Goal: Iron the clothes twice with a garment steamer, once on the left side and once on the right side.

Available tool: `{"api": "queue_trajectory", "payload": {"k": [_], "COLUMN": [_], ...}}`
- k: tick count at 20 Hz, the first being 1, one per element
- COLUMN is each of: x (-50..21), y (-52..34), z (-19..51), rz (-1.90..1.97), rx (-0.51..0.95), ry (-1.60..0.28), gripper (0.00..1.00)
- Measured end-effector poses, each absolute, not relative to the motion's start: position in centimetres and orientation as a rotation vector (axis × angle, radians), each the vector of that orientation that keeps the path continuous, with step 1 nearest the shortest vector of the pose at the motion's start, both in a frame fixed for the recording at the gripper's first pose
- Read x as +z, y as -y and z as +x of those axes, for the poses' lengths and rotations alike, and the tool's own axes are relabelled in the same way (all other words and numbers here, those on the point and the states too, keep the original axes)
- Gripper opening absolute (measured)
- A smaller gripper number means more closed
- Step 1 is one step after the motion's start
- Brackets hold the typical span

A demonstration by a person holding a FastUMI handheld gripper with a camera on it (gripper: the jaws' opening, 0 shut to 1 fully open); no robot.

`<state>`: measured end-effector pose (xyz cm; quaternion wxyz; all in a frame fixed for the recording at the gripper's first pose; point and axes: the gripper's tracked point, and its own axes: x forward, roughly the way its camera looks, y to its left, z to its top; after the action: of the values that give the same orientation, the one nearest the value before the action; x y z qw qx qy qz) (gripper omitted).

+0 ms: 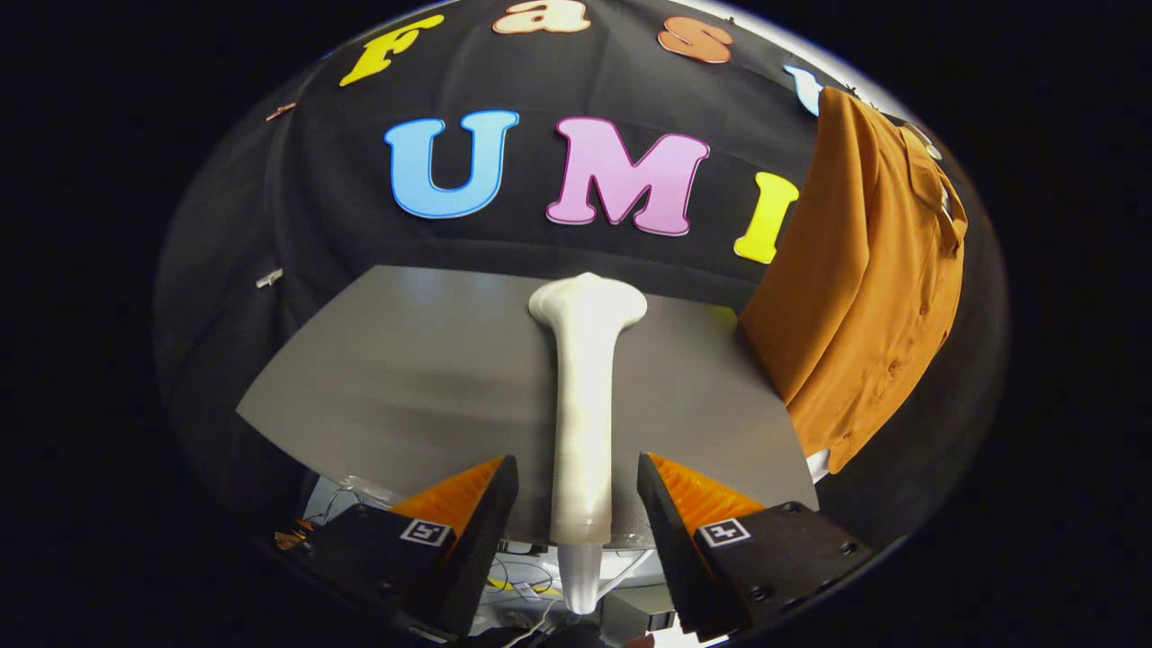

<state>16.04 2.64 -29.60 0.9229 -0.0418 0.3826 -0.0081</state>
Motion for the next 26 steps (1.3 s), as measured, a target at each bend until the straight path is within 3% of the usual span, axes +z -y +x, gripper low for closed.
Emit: {"api": "queue_trajectory", "payload": {"k": [4, 9, 17, 26], "x": [-30.0, -28.7, -20.5, -9.6], "y": [-2.3, -2.6, -0.7, 8.6], "z": [16.6, 16.6, 11.6, 7.5], "rz": [-0.044, -0.004, 0.066, 0.000], "rx": [-0.042, -0.032, -0.014, -0.076], "ry": [-0.764, -0.643, -0.426, -0.073], "gripper": [0.39, 0.30, 0.29, 0.29]}}
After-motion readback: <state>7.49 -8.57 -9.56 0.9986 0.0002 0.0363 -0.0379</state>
